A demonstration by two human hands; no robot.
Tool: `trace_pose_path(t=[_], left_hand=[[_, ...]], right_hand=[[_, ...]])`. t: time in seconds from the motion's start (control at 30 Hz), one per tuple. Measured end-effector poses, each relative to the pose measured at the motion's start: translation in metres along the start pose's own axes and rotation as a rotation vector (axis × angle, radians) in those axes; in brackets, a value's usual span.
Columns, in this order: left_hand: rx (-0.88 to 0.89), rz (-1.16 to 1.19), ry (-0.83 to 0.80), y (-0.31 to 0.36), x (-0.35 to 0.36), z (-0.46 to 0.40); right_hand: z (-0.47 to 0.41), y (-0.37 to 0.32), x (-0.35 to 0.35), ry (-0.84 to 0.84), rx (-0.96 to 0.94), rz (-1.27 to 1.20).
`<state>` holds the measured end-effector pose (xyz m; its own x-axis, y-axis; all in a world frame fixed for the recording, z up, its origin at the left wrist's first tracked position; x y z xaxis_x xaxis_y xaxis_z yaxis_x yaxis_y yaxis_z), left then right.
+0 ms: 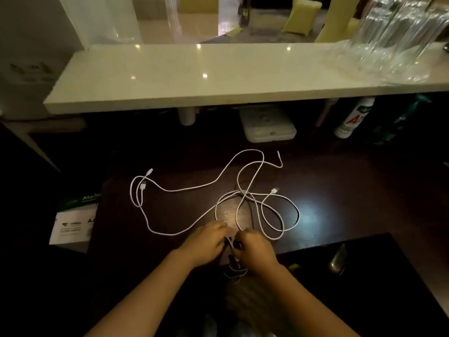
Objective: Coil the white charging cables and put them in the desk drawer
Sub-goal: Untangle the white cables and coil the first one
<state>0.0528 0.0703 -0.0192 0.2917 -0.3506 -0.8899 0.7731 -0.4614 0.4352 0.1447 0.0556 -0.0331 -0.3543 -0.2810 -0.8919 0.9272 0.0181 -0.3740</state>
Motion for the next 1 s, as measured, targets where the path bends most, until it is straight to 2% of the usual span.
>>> trace_pose_path(t=[0.1, 0.2, 0.37, 0.5, 0.63, 0.77, 0.9, 0.97, 1.0], left_hand=[[0.007, -0.018, -0.063, 0.0, 0.017, 0.001], [0.026, -0.035, -0.02, -0.007, 0.02, -0.005], [0.009, -0.064, 0.089, -0.012, 0.0, -0.016], [-0.034, 0.187, 0.312, -0.02, -0.063, -0.03], [-0.052, 0.384, 0.445, -0.02, -0.135, -0.046], [-0.058, 0.488, 0.415, -0.02, -0.181, -0.056], [-0.079, 0.378, 0.298, -0.034, -0.198, -0.056], [-0.093, 0.383, 0.344, -0.04, -0.22, -0.055], [-0.114, 0.483, 0.424, -0.042, -0.239, -0.054]], right_hand=[[-0.001, 0.003, 0.006, 0.019, 0.016, 0.041], [-0.005, -0.001, 0.01, 0.042, 0.005, 0.056], [-0.018, 0.007, -0.004, 0.093, 0.091, -0.167], [-0.039, 0.004, -0.064, 0.141, 0.109, -0.613], [-0.053, -0.008, -0.146, 0.275, 0.057, -0.983], [-0.063, -0.026, -0.219, 0.384, -0.061, -1.036], [-0.062, -0.036, -0.293, 0.551, -0.144, -1.016], [-0.057, -0.038, -0.321, 0.625, -0.16, -1.014], [-0.055, -0.037, -0.329, 0.653, -0.15, -1.019]])
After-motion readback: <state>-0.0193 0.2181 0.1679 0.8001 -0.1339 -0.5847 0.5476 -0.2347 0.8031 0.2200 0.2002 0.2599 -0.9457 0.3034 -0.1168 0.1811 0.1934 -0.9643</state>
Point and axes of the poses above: each hand's wrist, its own z-axis away from the middle knuckle, its own x-axis out of the palm, y = z × x, the point moved 9 cm from there along -z, towards the middle knuckle, and after that the axes turned 5 degrees about y, right-handed, at the moved point
